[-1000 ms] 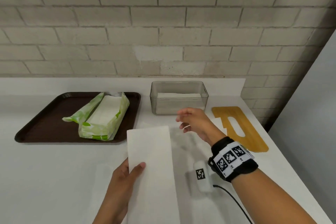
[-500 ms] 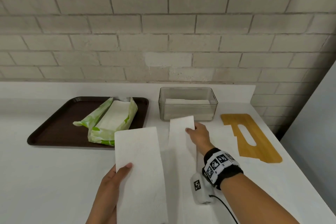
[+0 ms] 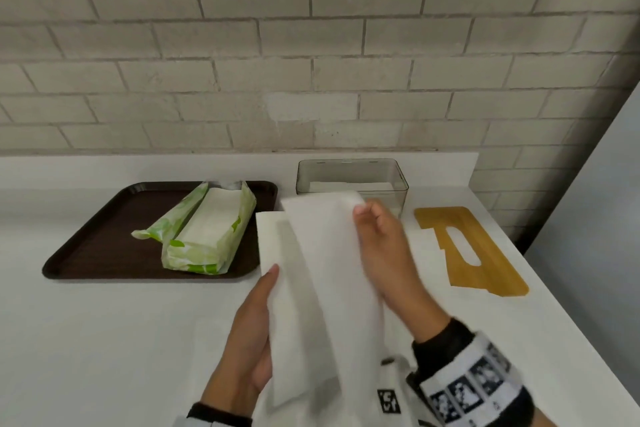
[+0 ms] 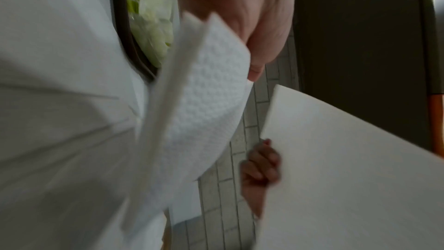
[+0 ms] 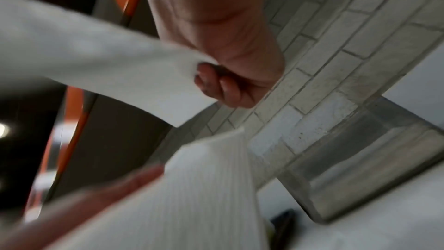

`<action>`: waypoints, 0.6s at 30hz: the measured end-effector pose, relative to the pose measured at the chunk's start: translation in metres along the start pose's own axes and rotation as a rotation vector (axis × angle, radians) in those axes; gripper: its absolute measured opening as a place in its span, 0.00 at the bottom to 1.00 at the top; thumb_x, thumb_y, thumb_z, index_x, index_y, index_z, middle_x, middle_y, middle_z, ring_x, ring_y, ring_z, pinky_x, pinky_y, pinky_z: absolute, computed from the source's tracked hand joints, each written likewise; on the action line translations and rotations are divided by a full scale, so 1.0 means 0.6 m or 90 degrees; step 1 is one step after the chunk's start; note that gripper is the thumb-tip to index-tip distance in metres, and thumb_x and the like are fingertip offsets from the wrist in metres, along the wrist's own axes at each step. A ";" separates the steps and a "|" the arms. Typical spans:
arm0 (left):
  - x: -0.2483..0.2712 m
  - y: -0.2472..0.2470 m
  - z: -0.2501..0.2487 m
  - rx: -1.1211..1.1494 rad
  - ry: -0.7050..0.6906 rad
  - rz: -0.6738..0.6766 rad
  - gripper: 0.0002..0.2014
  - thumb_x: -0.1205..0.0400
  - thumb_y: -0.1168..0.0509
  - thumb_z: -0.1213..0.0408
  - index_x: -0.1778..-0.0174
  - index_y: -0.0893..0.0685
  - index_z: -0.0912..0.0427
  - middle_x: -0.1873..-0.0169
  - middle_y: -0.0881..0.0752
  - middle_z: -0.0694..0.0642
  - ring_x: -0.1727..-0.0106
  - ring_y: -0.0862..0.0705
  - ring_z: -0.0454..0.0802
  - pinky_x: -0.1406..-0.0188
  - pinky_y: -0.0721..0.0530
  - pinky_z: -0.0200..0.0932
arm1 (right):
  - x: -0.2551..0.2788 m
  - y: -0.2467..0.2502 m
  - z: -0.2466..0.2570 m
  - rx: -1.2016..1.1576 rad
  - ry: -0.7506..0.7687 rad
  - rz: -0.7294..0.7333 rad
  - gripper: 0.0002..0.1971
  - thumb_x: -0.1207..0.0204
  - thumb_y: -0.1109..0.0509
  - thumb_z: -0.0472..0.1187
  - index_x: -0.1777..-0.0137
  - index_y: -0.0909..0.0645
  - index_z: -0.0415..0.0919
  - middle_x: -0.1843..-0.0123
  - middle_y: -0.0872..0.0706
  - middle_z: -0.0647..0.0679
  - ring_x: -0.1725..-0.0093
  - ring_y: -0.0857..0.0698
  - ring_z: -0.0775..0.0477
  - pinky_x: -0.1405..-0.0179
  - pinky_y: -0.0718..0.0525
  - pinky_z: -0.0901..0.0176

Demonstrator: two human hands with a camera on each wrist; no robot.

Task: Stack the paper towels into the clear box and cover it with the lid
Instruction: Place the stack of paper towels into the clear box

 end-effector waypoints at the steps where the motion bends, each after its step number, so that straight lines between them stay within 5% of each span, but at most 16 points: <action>1: -0.001 -0.011 0.005 -0.003 0.002 0.013 0.20 0.18 0.40 0.49 0.43 0.16 0.62 0.52 0.09 0.65 0.52 0.10 0.61 0.52 0.16 0.55 | 0.008 -0.009 -0.020 0.079 -0.006 -0.014 0.11 0.15 0.45 0.47 0.58 0.28 0.45 0.66 0.25 0.52 0.67 0.27 0.55 0.68 0.29 0.62; 4: -0.002 -0.040 0.018 -0.053 -0.009 0.076 0.23 0.20 0.44 0.42 0.41 0.17 0.54 0.50 0.09 0.61 0.45 0.13 0.62 0.40 0.19 0.61 | 0.024 -0.009 -0.069 0.208 -0.055 -0.049 0.11 0.15 0.49 0.49 0.48 0.29 0.44 0.65 0.23 0.54 0.62 0.22 0.50 0.66 0.28 0.60; 6: -0.005 -0.048 0.022 -0.146 -0.058 0.083 0.17 0.19 0.39 0.50 0.38 0.18 0.52 0.49 0.09 0.57 0.45 0.12 0.60 0.40 0.18 0.62 | 0.029 0.001 -0.074 0.218 -0.052 -0.046 0.09 0.16 0.47 0.50 0.48 0.31 0.46 0.66 0.24 0.55 0.63 0.22 0.50 0.67 0.27 0.63; 9: -0.010 -0.052 0.017 -0.256 -0.144 0.055 0.13 0.19 0.35 0.63 0.38 0.18 0.53 0.47 0.10 0.53 0.47 0.11 0.57 0.42 0.15 0.61 | 0.037 0.016 -0.086 0.071 -0.107 0.001 0.10 0.19 0.38 0.51 0.42 0.33 0.52 0.53 0.22 0.61 0.54 0.20 0.59 0.60 0.23 0.73; 12: -0.007 -0.060 0.008 -0.317 -0.236 0.044 0.11 0.20 0.33 0.65 0.43 0.16 0.49 0.51 0.09 0.48 0.50 0.10 0.51 0.48 0.12 0.51 | 0.052 0.018 -0.105 -0.104 -0.211 0.090 0.13 0.22 0.32 0.46 0.39 0.26 0.52 0.44 0.15 0.57 0.45 0.15 0.54 0.42 0.15 0.55; 14: 0.001 -0.070 -0.003 -0.348 -0.307 0.038 0.12 0.21 0.31 0.65 0.48 0.18 0.42 0.54 0.10 0.42 0.52 0.11 0.45 0.58 0.13 0.37 | 0.057 0.026 -0.094 -0.109 -0.181 0.092 0.11 0.21 0.33 0.42 0.41 0.22 0.56 0.43 0.12 0.55 0.44 0.13 0.52 0.40 0.15 0.51; 18: 0.014 -0.092 -0.016 -0.389 -0.388 0.042 0.15 0.21 0.32 0.66 0.48 0.23 0.38 0.50 0.15 0.39 0.49 0.14 0.40 0.59 0.14 0.31 | 0.058 0.045 -0.058 -0.071 -0.051 0.025 0.15 0.21 0.34 0.42 0.44 0.31 0.64 0.44 0.18 0.62 0.45 0.17 0.63 0.51 0.15 0.68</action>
Point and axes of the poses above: each hand's wrist, its own x-axis away from the middle knuckle, its own y-axis out of the back of the hand, z = x × y, the point moved 8 cm from there along -x, towards the middle knuckle
